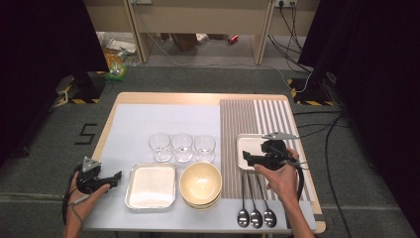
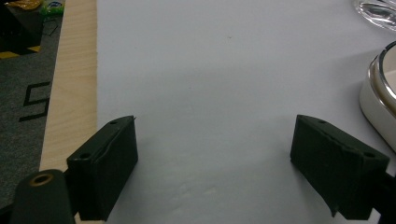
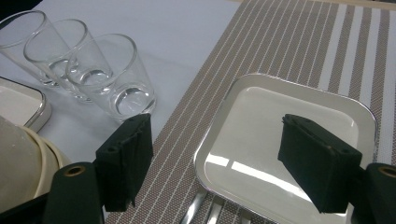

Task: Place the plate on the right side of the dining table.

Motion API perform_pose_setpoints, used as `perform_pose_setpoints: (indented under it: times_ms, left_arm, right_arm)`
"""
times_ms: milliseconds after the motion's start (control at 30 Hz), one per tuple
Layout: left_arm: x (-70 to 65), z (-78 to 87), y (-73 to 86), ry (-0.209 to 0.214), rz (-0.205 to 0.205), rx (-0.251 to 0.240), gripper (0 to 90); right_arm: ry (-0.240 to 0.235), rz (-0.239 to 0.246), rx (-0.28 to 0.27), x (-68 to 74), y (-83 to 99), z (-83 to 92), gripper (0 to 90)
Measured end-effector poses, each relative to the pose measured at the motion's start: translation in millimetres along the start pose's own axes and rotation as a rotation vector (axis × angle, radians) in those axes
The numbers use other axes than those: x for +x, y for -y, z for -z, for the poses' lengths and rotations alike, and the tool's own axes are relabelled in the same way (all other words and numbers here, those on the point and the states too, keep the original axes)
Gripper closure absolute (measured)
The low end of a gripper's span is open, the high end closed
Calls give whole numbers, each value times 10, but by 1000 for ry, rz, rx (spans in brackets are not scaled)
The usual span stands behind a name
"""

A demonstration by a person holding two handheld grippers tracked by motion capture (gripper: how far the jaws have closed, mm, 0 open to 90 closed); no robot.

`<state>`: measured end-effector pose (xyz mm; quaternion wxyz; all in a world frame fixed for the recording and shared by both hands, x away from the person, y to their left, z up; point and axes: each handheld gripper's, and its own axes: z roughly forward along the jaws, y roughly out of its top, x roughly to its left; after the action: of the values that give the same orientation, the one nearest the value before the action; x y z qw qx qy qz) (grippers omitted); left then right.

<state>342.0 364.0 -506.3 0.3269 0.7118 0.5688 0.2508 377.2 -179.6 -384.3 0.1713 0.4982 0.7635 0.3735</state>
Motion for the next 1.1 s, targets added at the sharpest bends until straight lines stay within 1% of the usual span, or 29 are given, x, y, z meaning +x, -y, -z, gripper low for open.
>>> perform_pose_setpoints:
  times_ms: [33,100,133,200,267,333,433,533,700,833,900,1000,1100]
  left_arm:
    - [0,-1,-2,-1,0,3,139]
    - [-6,-4,-3,-6,-2,4,134]
    - [3,-2,-3,2,1,5,134]
    - [7,-2,-4,5,2,7,134]
    - [4,-1,-4,3,0,7,134]
    - [2,-2,-3,2,1,5,133]
    - [-3,-4,-2,-3,0,3,134]
    - [-7,0,-1,-8,-8,4,134]
    - [-3,-3,-1,-5,-2,3,133]
    - [-1,-3,-2,-3,1,4,132]
    - [-1,-3,-2,-3,0,4,132]
    - [-2,-3,-1,-4,0,3,133]
    - [-2,-3,-1,-3,0,4,133]
  right_arm:
    - [-2,11,-7,12,3,-3,268]
    - [-7,14,-7,40,10,-8,288]
    - [-11,19,-6,47,11,-15,288]
    - [-8,17,-5,57,11,-21,288]
    - [-22,18,-3,83,10,-36,289]
    - [-36,14,-7,106,-5,-14,289]
    - [-43,22,-15,123,-37,25,289]
    - [-49,31,-11,159,-56,43,289]
    - [-90,32,-16,256,-52,53,293]
    - [-98,55,-8,345,-72,58,299]
    - [-102,73,-12,389,-96,67,301]
    - [-106,96,-3,461,-126,60,302]
    - [-126,112,5,520,-137,45,301]
